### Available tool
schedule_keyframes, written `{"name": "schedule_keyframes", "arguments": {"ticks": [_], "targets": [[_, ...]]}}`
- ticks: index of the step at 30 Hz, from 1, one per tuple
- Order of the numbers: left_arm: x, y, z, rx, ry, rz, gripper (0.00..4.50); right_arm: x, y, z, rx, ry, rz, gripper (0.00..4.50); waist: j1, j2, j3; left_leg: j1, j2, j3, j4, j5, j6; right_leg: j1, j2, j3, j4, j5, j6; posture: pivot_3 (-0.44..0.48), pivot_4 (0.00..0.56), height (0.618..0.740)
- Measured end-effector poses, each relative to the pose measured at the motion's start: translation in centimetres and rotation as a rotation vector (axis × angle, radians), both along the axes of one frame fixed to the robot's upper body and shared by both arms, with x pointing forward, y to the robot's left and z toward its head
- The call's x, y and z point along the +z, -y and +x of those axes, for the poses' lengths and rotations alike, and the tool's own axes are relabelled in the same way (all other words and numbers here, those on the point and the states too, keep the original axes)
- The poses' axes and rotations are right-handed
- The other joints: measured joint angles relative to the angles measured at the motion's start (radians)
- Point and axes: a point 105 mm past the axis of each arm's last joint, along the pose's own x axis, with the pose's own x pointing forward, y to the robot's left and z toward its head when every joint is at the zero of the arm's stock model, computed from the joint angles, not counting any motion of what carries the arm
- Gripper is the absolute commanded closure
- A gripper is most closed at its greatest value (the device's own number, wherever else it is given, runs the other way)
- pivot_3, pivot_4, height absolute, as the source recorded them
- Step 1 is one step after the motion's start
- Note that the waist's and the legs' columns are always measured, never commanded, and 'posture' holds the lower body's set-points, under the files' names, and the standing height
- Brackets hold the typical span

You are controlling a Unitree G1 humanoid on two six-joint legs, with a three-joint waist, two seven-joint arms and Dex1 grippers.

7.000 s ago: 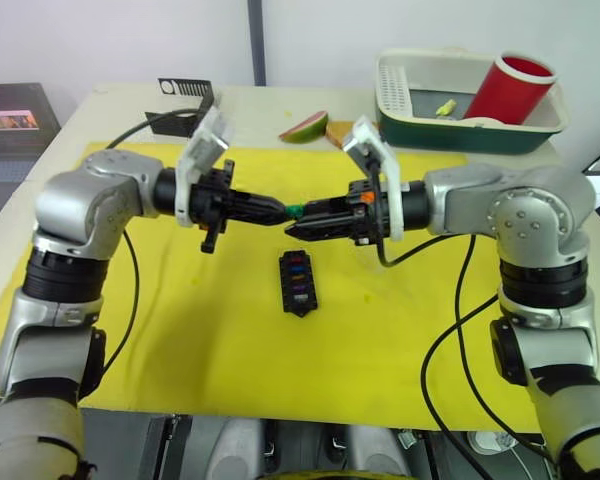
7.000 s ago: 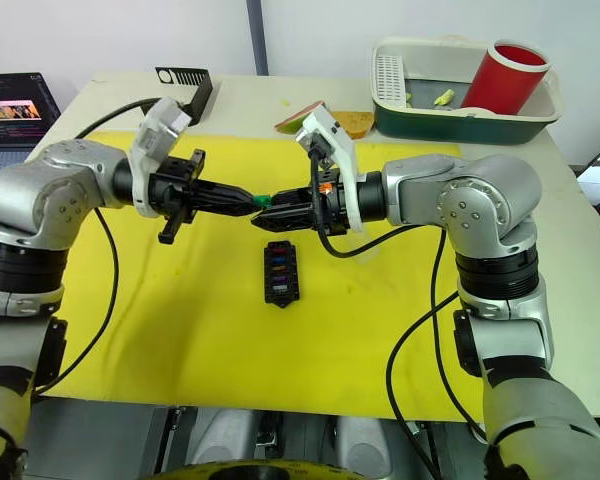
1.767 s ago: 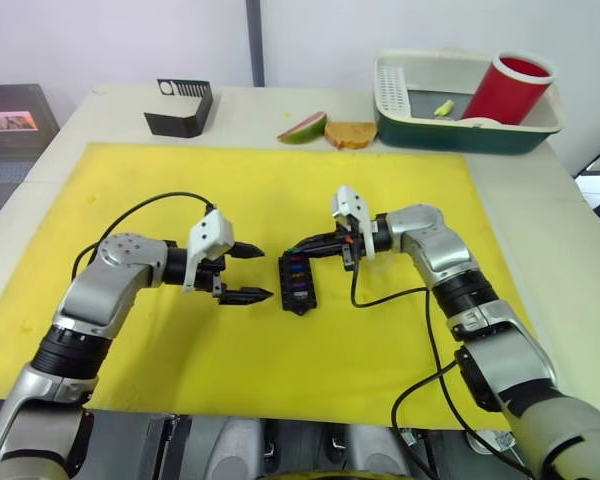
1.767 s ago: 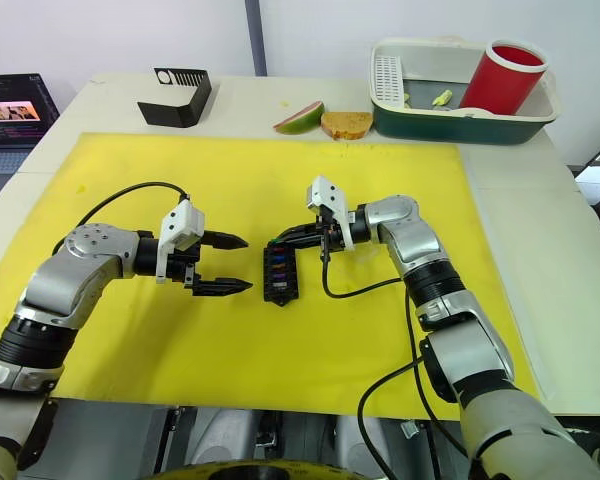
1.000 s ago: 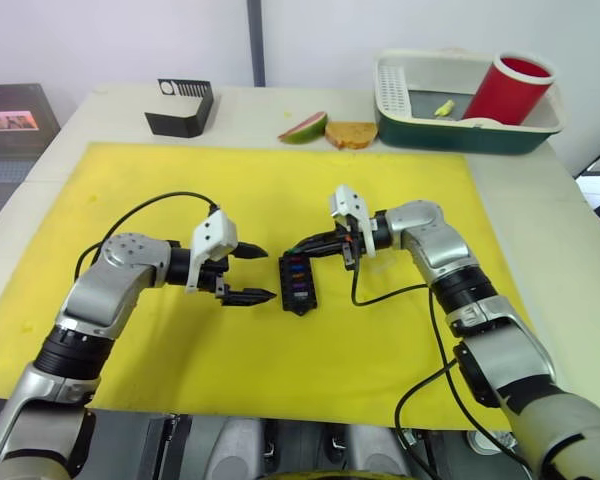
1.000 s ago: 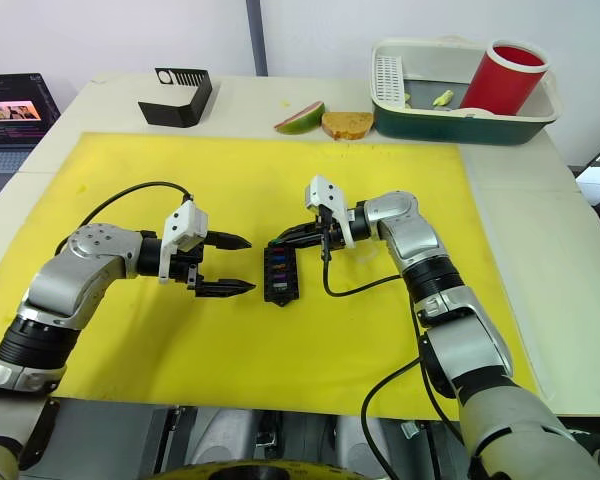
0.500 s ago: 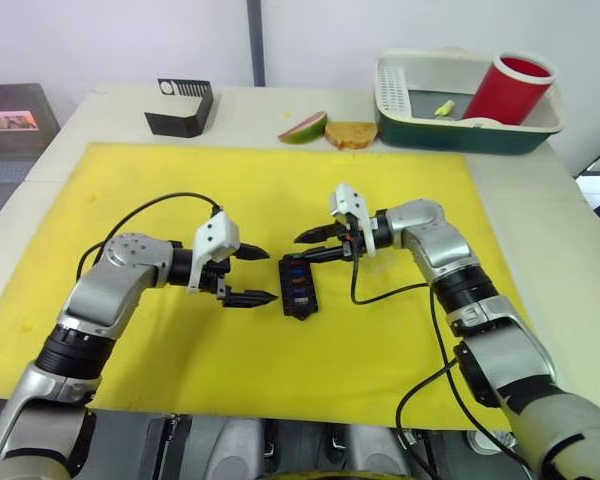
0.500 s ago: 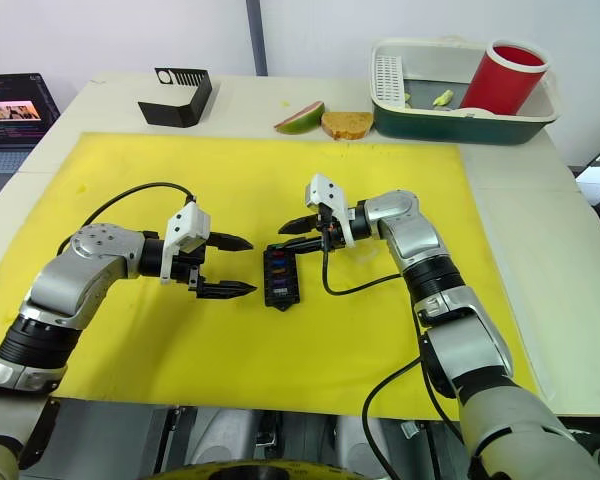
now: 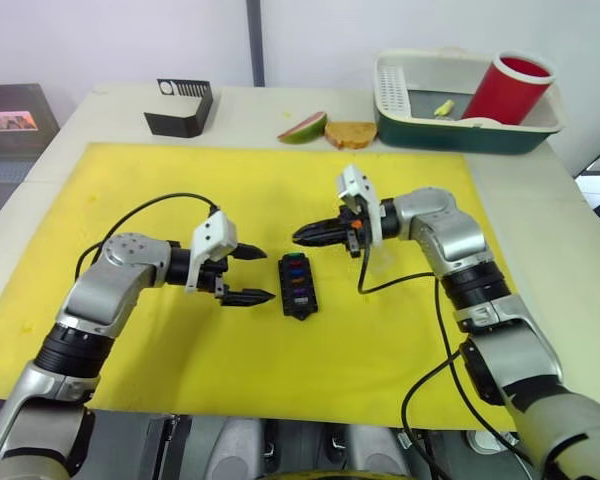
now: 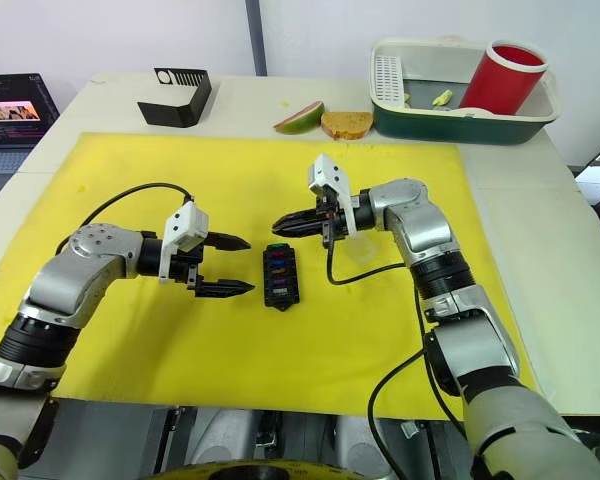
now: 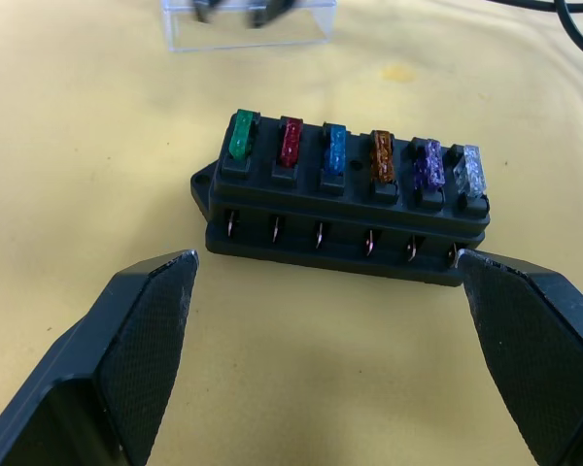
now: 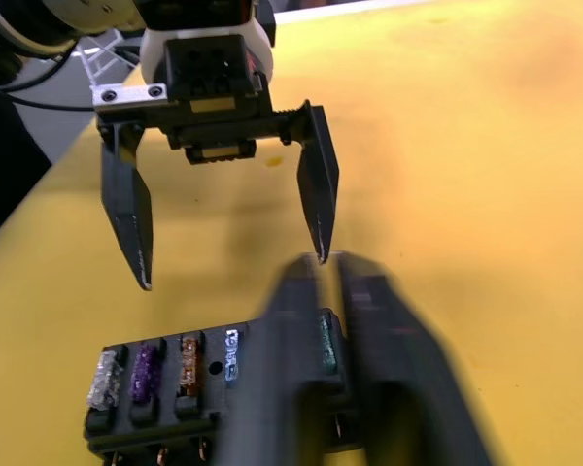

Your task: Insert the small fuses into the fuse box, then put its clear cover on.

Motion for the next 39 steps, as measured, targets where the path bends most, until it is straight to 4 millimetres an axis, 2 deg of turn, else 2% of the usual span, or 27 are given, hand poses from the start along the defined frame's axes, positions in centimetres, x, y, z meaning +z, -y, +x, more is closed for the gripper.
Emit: {"name": "schedule_keyframes", "arguments": {"ticks": [4, 7, 21, 28, 31, 34, 37, 39], "targets": [[0.1, -0.1, 0.1, 0.007, 0.004, -0.002, 0.00, -1.6, -0.3, -0.3, -0.018, -0.012, -0.037, 4.43, 0.000, 0.000, 0.000, 0.000, 0.000, 0.000, 0.000, 0.000, 0.000, 0.000, 0.000, 0.000, 0.000, 0.000, 0.000, 0.000, 0.150, 0.740], [0.1, -0.1, 0.0, 0.008, 0.006, -0.002, 0.00, -2.1, -0.5, -0.4, -0.010, -0.005, -0.062, 4.43, 0.000, 0.000, 0.000, 0.000, 0.000, 0.000, 0.000, 0.000, 0.000, 0.000, 0.000, 0.000, 0.000, 0.000, 0.000, 0.000, 0.150, 0.740], [0.0, -0.1, -0.3, 0.015, 0.011, 0.000, 0.00, -2.7, -0.4, -0.2, 0.010, 0.094, -0.158, 4.43, 0.001, 0.000, 0.000, 0.001, 0.000, 0.000, 0.000, 0.000, 0.000, 0.001, 0.000, 0.000, 0.000, 0.000, 0.000, 0.000, 0.150, 0.740], [0.1, -0.6, -0.3, 0.036, 0.012, -0.002, 0.00, -2.3, -0.3, -0.2, -0.008, 0.040, -0.118, 4.43, 0.001, 0.000, 0.000, 0.001, 0.000, 0.000, 0.000, 0.000, 0.000, 0.001, 0.000, 0.000, 0.000, 0.000, 0.000, 0.000, 0.150, 0.740], [0.6, -0.7, -0.5, 0.036, 0.011, -0.014, 0.00, -1.2, -0.4, -0.2, -0.033, -0.019, -0.045, 4.43, 0.000, 0.000, 0.000, 0.001, 0.000, 0.000, 0.000, 0.000, 0.000, 0.001, 0.000, 0.000, 0.000, 0.000, 0.000, 0.000, 0.150, 0.740], [1.3, -0.9, -0.6, 0.042, 0.018, -0.028, 0.00, 1.1, -0.3, -0.5, -0.036, -0.019, 0.020, 4.43, 0.000, 0.000, 0.000, 0.000, 0.000, -0.001, 0.000, 0.000, 0.000, 0.001, 0.000, 0.000, 0.000, 0.000, 0.000, 0.000, 0.150, 0.740], [2.6, -1.8, -1.1, 0.045, 0.041, -0.021, 0.00, 3.1, 1.3, -1.1, -0.053, 0.032, 0.015, 4.43, 0.002, 0.000, 0.000, 0.000, 0.000, -0.001, 0.000, 0.000, 0.000, 0.000, -0.001, 0.000, -0.001, 0.000, 0.000, 0.000, 0.150, 0.740], [3.4, -3.3, -1.9, 0.047, 0.053, 0.026, 0.00, 3.6, 3.2, -1.4, -0.084, 0.090, -0.041, 4.43, 0.001, 0.000, 0.000, 0.000, 0.000, -0.001, -0.001, 0.000, 0.000, 0.000, -0.001, 0.000, -0.001, 0.000, 0.000, 0.000, 0.150, 0.740]]}}
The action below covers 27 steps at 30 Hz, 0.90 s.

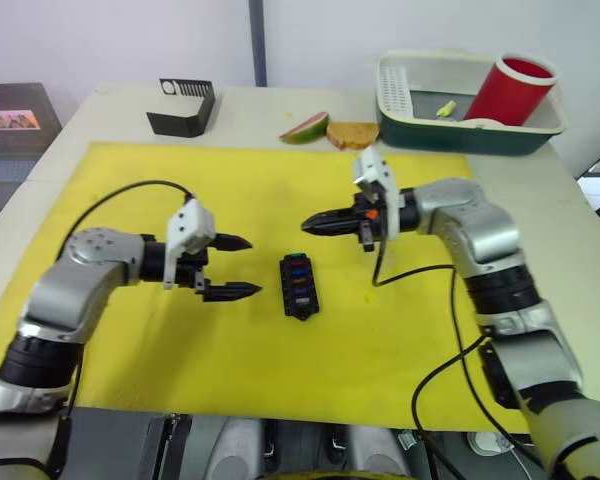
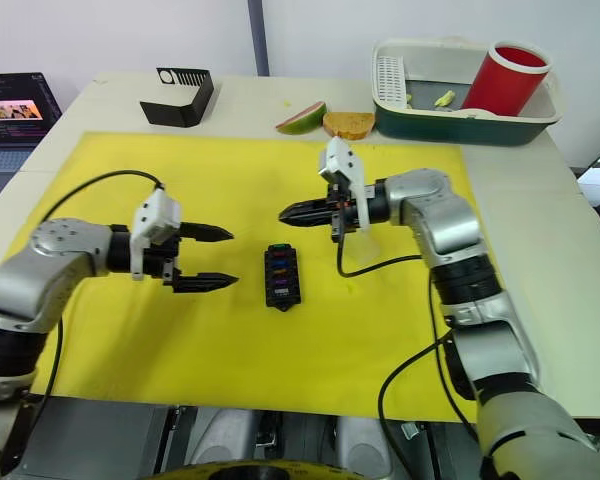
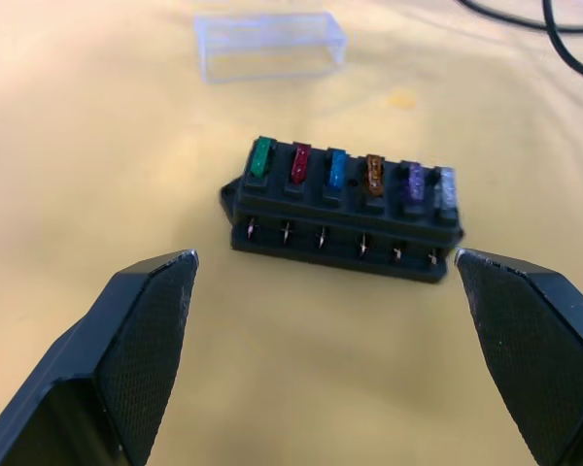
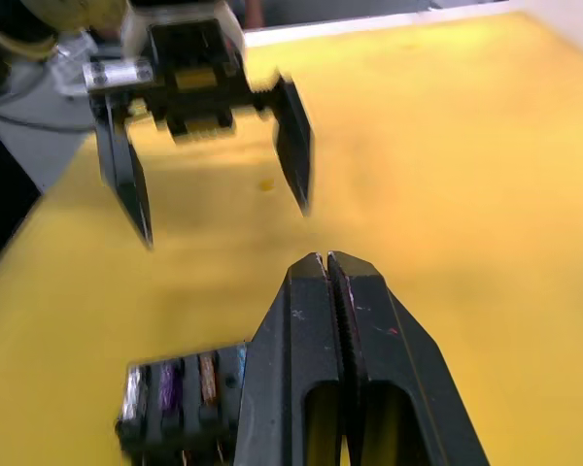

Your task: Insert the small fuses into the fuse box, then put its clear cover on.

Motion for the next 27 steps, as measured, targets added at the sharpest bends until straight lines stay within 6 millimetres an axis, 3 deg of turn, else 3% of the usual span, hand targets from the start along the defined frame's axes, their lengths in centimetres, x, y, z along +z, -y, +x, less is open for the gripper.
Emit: {"name": "schedule_keyframes", "arguments": {"ticks": [3, 10, 14, 19, 23, 27], "targets": [[0.2, -3.2, -1.4, 0.037, -0.033, 0.092, 0.00, -0.4, 4.3, -0.6, -0.074, 0.041, -0.122, 3.64, 0.001, 0.000, 0.000, 0.000, 0.000, 0.000, -0.001, 0.000, 0.001, 0.000, 0.000, 0.000, -0.001, 0.000, 0.000, 0.000, 0.150, 0.740], [1.1, -9.2, -3.8, 0.175, -0.081, 0.190, 0.00, -0.5, 13.7, -2.9, -0.243, 0.015, -0.334, 0.05, -0.003, 0.002, 0.001, 0.001, 0.000, 0.000, -0.002, -0.003, 0.004, -0.001, -0.001, 0.000, -0.001, -0.001, -0.001, 0.000, 0.150, 0.740], [0.8, -12.7, -5.0, 0.285, -0.115, 0.215, 0.00, 0.2, 17.6, -3.7, -0.358, 0.006, -0.381, 0.05, -0.007, 0.003, 0.001, 0.001, 0.000, 0.000, -0.003, -0.003, 0.004, -0.001, -0.002, 0.000, -0.001, -0.002, -0.004, 0.000, 0.150, 0.740], [0.5, -12.7, -5.3, 0.284, -0.110, 0.216, 0.00, -0.1, 18.4, -4.0, -0.380, 0.002, -0.383, 0.05, -0.004, 0.004, 0.001, 0.001, 0.000, 0.000, -0.003, -0.004, 0.004, -0.001, -0.003, 0.000, -0.001, -0.002, -0.005, 0.000, 0.150, 0.740], [0.6, -10.4, -4.8, 0.233, -0.076, 0.168, 0.00, 0.2, 17.2, -3.1, -0.398, 0.024, -0.321, 0.05, -0.002, 0.004, 0.001, 0.000, 0.000, 0.000, -0.003, -0.003, 0.004, -0.002, -0.003, 0.000, -0.001, -0.002, -0.004, 0.000, 0.150, 0.740], [-0.4, -7.0, -4.6, 0.183, -0.083, 0.080, 0.00, 0.2, 13.3, -2.6, -0.364, 0.041, -0.214, 0.05, -0.005, 0.005, 0.001, 0.000, 0.000, 0.000, -0.004, -0.003, 0.003, -0.002, -0.003, 0.001, 0.000, 0.000, -0.001, 0.000, 0.150, 0.740]]}}
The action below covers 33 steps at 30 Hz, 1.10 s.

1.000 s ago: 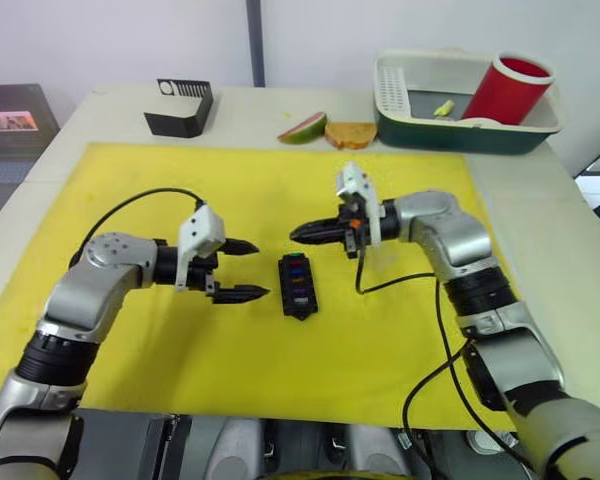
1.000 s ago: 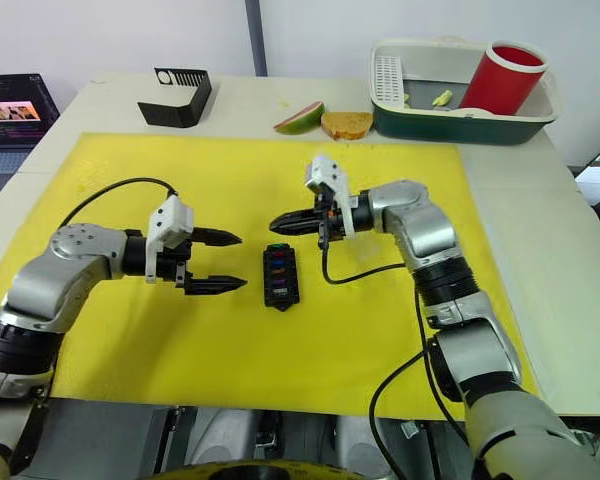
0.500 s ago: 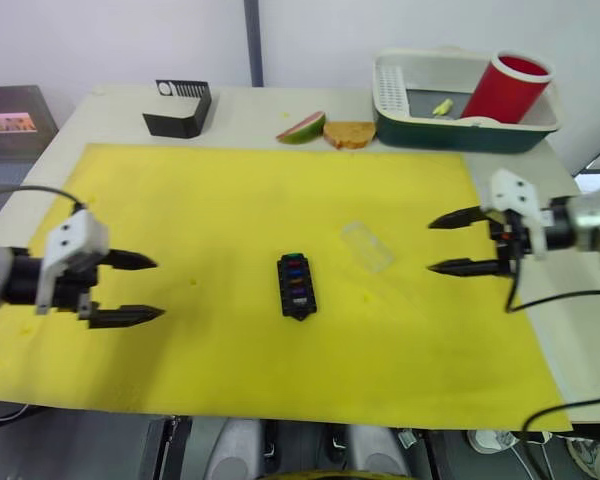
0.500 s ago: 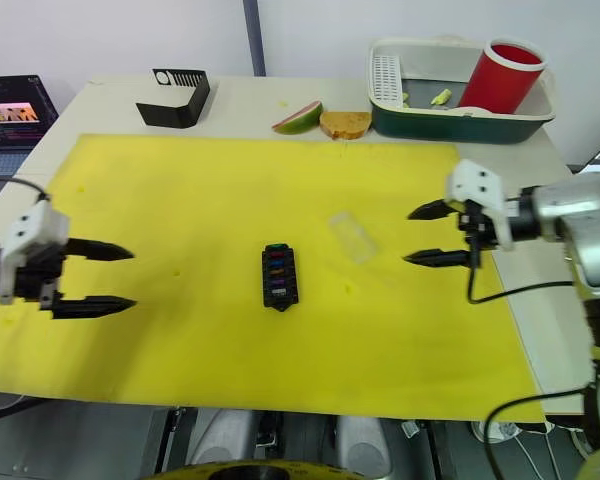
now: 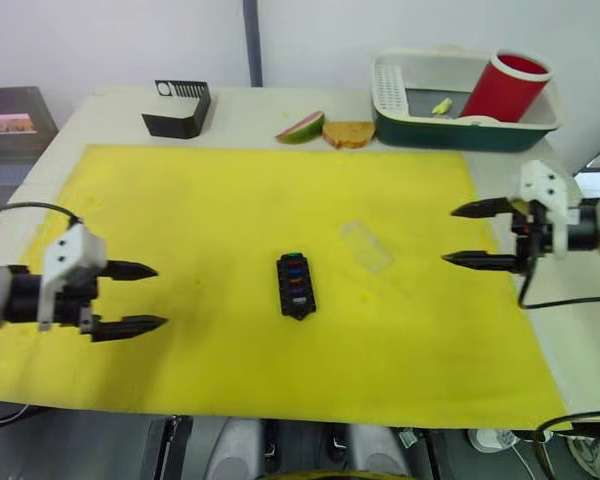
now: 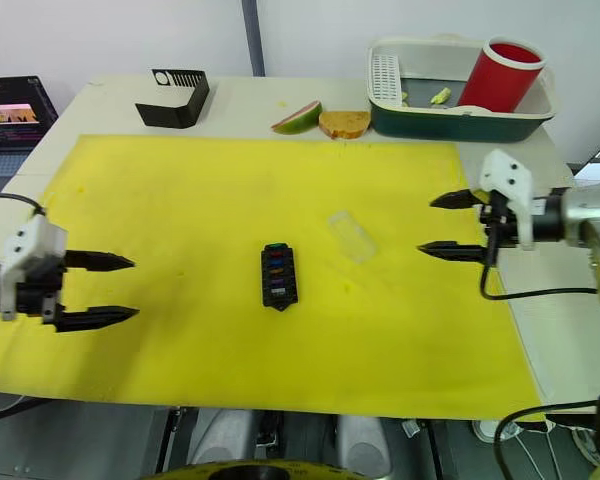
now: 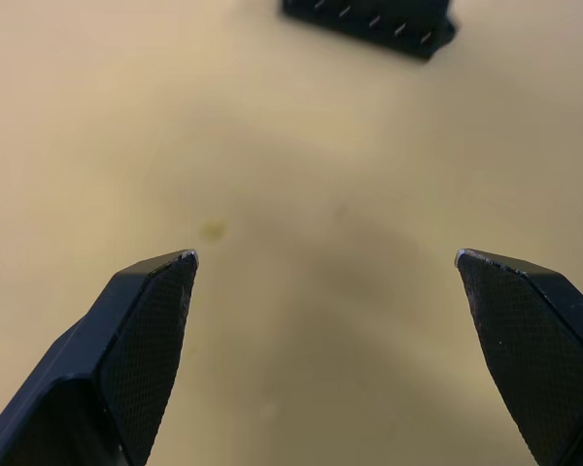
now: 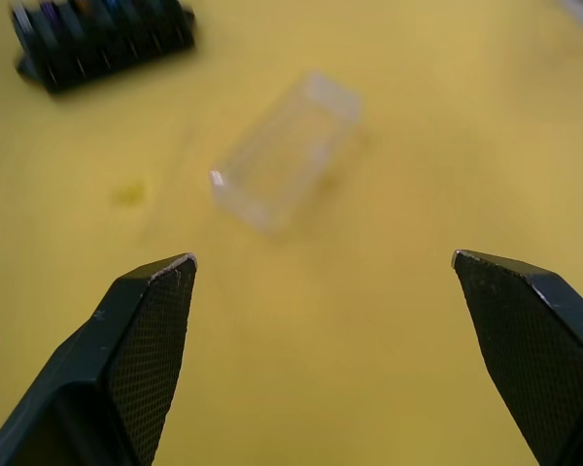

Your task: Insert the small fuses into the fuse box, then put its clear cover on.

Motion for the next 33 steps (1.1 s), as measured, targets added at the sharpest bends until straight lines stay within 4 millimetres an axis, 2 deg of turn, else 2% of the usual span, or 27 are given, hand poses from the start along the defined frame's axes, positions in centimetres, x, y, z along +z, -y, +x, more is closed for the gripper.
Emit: {"name": "schedule_keyframes", "arguments": {"ticks": [5, 8, 10, 13, 16, 20, 24, 32, 33], "targets": [[-0.7, 3.5, -1.1, -0.007, -0.008, -0.073, 0.00, -0.2, -4.4, 1.0, -0.082, 0.000, 0.065, 0.05, 0.003, 0.000, 0.000, 0.000, 0.000, 0.000, 0.000, 0.000, 0.000, 0.000, 0.000, 0.000, 0.000, 0.000, 0.000, 0.000, 0.150, 0.740], [-0.9, 3.8, -1.6, 0.016, -0.023, -0.086, 0.00, -1.1, -6.9, 1.2, -0.158, -0.033, 0.080, 0.05, 0.004, 0.000, 0.000, 0.000, 0.000, 0.000, 0.000, 0.000, -0.001, 0.000, 0.000, 0.000, 0.000, 0.000, 0.000, 0.000, 0.150, 0.740], [-0.9, 3.7, -1.6, 0.039, -0.019, -0.084, 0.00, -2.2, -7.6, 1.4, -0.234, -0.074, 0.063, 0.05, 0.007, 0.000, 0.000, 0.000, 0.000, 0.000, 0.000, 0.001, -0.001, 0.000, 0.000, 0.000, 0.000, 0.000, -0.001, 0.000, 0.150, 0.740], [0.1, 4.4, -0.9, 0.037, 0.020, -0.098, 0.00, -3.5, -7.3, 1.9, -0.359, -0.111, 0.034, 0.05, 0.013, 0.000, 0.000, -0.001, -0.001, 0.000, 0.002, 0.001, -0.001, 0.001, -0.001, 0.000, -0.001, -0.002, -0.003, 0.000, 0.150, 0.740], [1.3, 6.5, -0.4, -0.023, 0.080, -0.123, 0.00, -3.8, -7.0, 2.4, -0.434, -0.113, 0.031, 0.05, 0.009, -0.001, -0.001, -0.001, -0.001, 0.000, 0.002, 0.002, -0.004, 0.001, -0.001, 0.000, -0.001, 0.000, 0.000, 0.000, 0.150, 0.740], [0.9, 8.2, -0.5, -0.082, 0.063, -0.129, 0.00, -4.7, -6.8, 3.0, -0.509, -0.149, 0.047, 0.05, -0.001, -0.001, -0.001, -0.001, -0.001, 0.000, 0.002, 0.003, -0.004, 0.001, 0.001, 0.000, 0.000, 0.000, 0.000, 0.000, 0.150, 0.740], [1.4, 7.9, 0.3, -0.082, 0.089, -0.117, 0.00, -5.7, -7.5, 3.3, -0.538, -0.197, 0.093, 0.05, 0.002, -0.001, -0.001, 0.000, -0.001, 0.000, 0.002, 0.001, 0.000, 0.001, 0.003, 0.000, 0.001, 0.000, 0.000, 0.000, 0.150, 0.740], [2.2, 8.3, 2.1, -0.104, 0.139, -0.121, 0.00, -6.9, -7.7, 3.7, -0.564, -0.218, 0.071, 0.05, 0.006, -0.001, -0.001, -0.001, -0.001, 0.000, 0.003, 0.001, 0.001, 0.002, 0.004, 0.000, 0.000, 0.000, 0.001, 0.000, 0.150, 0.740], [2.1, 8.3, 2.2, -0.105, 0.136, -0.121, 0.00, -7.0, -7.7, 3.7, -0.566, -0.214, 0.068, 0.29, 0.006, -0.001, -0.001, -0.001, -0.001, 0.000, 0.003, 0.001, 0.001, 0.002, 0.004, 0.000, 0.000, 0.000, 0.001, 0.000, 0.150, 0.740]]}}
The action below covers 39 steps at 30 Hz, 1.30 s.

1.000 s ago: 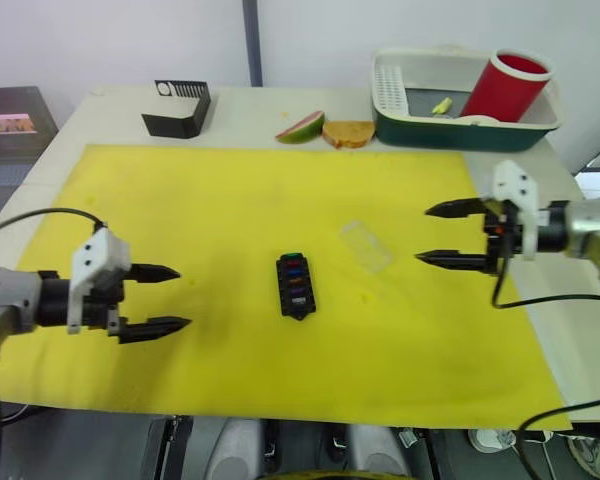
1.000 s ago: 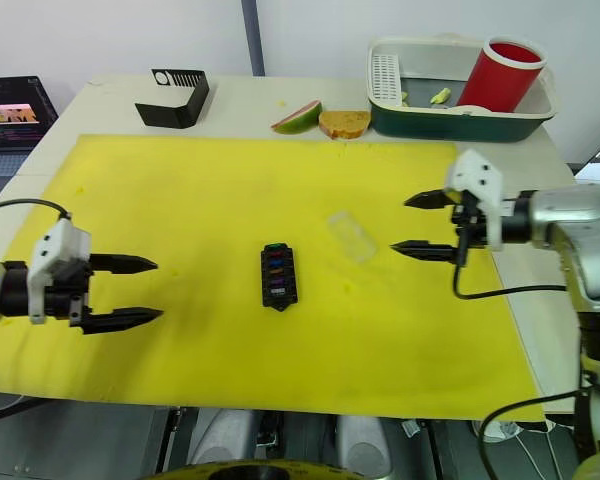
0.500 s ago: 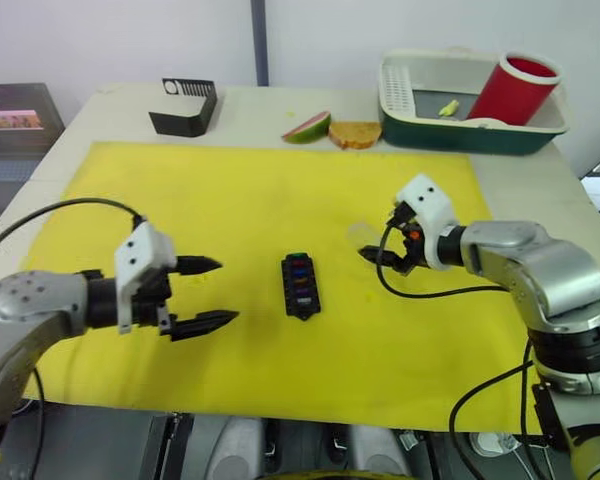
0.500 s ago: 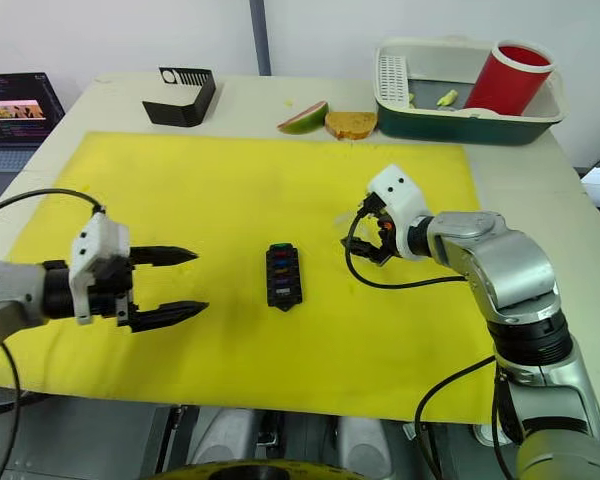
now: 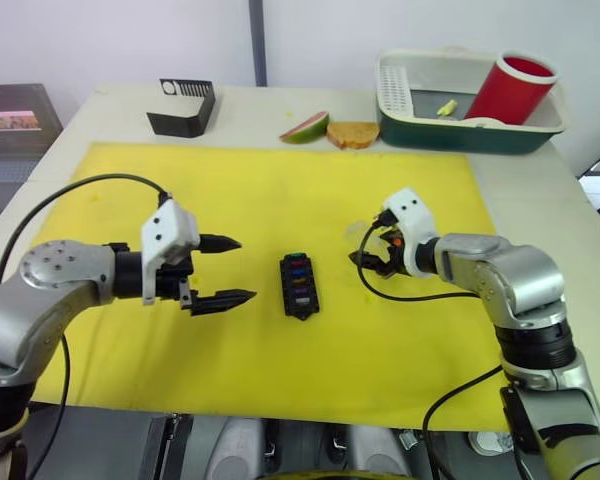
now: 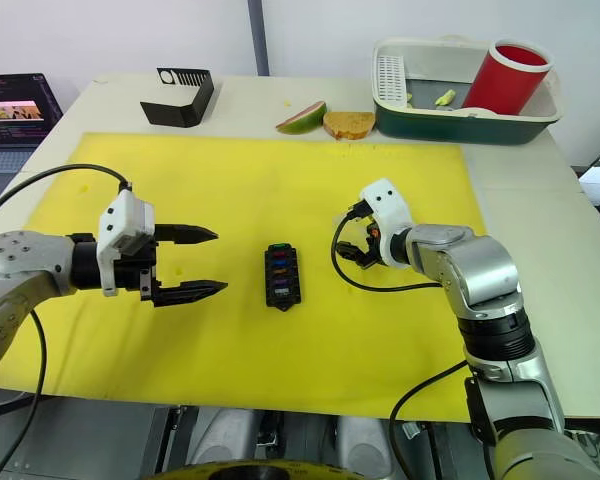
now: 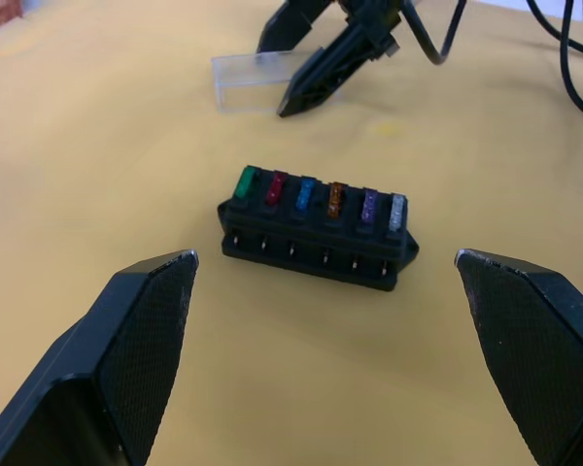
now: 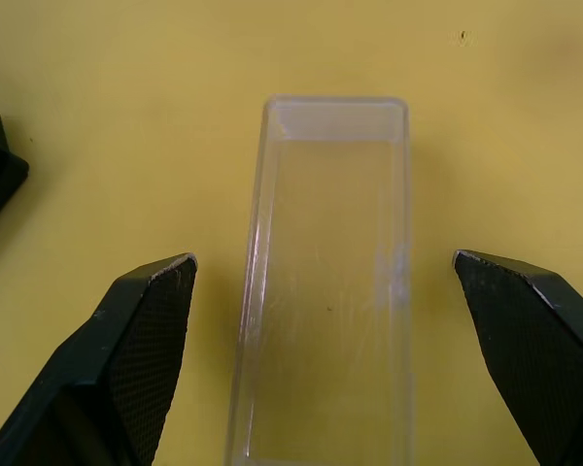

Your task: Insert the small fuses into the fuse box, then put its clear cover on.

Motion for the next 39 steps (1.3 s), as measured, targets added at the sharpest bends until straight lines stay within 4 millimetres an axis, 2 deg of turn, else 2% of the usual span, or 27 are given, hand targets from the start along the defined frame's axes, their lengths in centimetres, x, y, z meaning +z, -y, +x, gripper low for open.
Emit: {"name": "schedule_keyframes", "arguments": {"ticks": [2, 5, 6, 13, 19, 22, 26, 32, 39], "targets": [[-0.1, 0.1, 0.1, -0.002, -0.002, -0.002, 0.00, -0.2, -0.1, 0.0, 0.005, 0.003, -0.015, 0.91, 0.000, 0.000, 0.000, 0.000, 0.000, 0.000, 0.000, 0.000, 0.000, 0.000, 0.000, 0.000, 0.001, 0.000, 0.000, 0.000, 0.150, 0.740], [-0.2, 0.1, 0.2, -0.006, 0.004, 0.000, 0.00, -0.2, -0.1, 0.1, 0.010, 0.011, -0.030, 2.46, -0.001, 0.000, 0.000, 0.000, 0.000, 0.000, 0.000, 0.000, 0.000, 0.000, 0.001, 0.000, 0.001, 0.000, 0.000, 0.000, 0.150, 0.740], [-0.2, 0.1, 0.2, -0.006, 0.007, 0.002, 0.00, -0.1, -0.1, 0.0, 0.013, 0.016, -0.034, 2.83, -0.002, 0.000, 0.000, 0.000, 0.000, 0.000, 0.000, 0.000, 0.000, 0.000, 0.001, 0.000, 0.001, 0.000, 0.000, 0.000, 0.150, 0.740], [-1.5, 0.1, -0.9, 0.007, -0.050, -0.005, 0.00, 0.5, -0.4, -0.2, 0.044, 0.029, -0.041, 2.80, -0.002, 0.000, 0.000, 0.000, 0.000, 0.000, 0.000, 0.000, 0.000, 0.000, 0.000, 0.000, 0.001, 0.000, 0.000, 0.000, 0.150, 0.740], [-3.8, 1.4, -2.9, 0.157, -0.107, -0.053, 0.00, 3.8, -1.0, 0.6, 0.078, 0.124, -0.034, 2.80, 0.000, -0.001, 0.000, 0.001, 0.001, -0.001, 0.000, 0.000, 0.000, 0.001, 0.000, 0.000, 0.001, 0.000, 0.000, 0.000, 0.150, 0.740], [-5.0, 2.0, -3.6, 0.248, -0.134, -0.072, 0.00, 3.9, -1.2, 0.6, 0.093, 0.119, -0.025, 2.80, 0.002, -0.001, 0.000, 0.001, 0.000, -0.002, 0.000, 0.000, 0.000, 0.002, 0.000, 0.001, 0.000, 0.000, 0.000, 0.000, 0.150, 0.740], [-6.4, 2.9, -3.5, 0.362, -0.155, -0.113, 0.00, 4.3, -1.5, 0.7, 0.105, 0.128, -0.016, 2.80, 0.001, -0.002, -0.001, 0.001, 0.000, -0.002, 0.000, 0.000, 0.000, 0.002, 0.000, 0.000, 0.000, 0.000, 0.000, 0.000, 0.150, 0.740], [-8.7, 4.1, -4.1, 0.453, -0.208, -0.128, 0.00, 4.6, -2.0, 0.8, 0.123, 0.154, 0.002, 2.80, 0.000, -0.002, -0.001, 0.001, 0.000, -0.002, 0.000, 0.000, 0.001, 0.002, 0.000, 0.001, 0.000, 0.000, 0.000, 0.000, 0.150, 0.740], [-9.4, 5.4, -3.5, 0.506, -0.164, -0.130, 0.00, 4.7, -2.4, 0.3, 0.145, 0.164, 0.009, 2.80, 0.003, -0.001, -0.001, 0.001, 0.000, -0.002, 0.000, -0.001, 0.001, 0.002, -0.001, 0.001, 0.000, 0.000, 0.000, 0.000, 0.150, 0.740]]}}
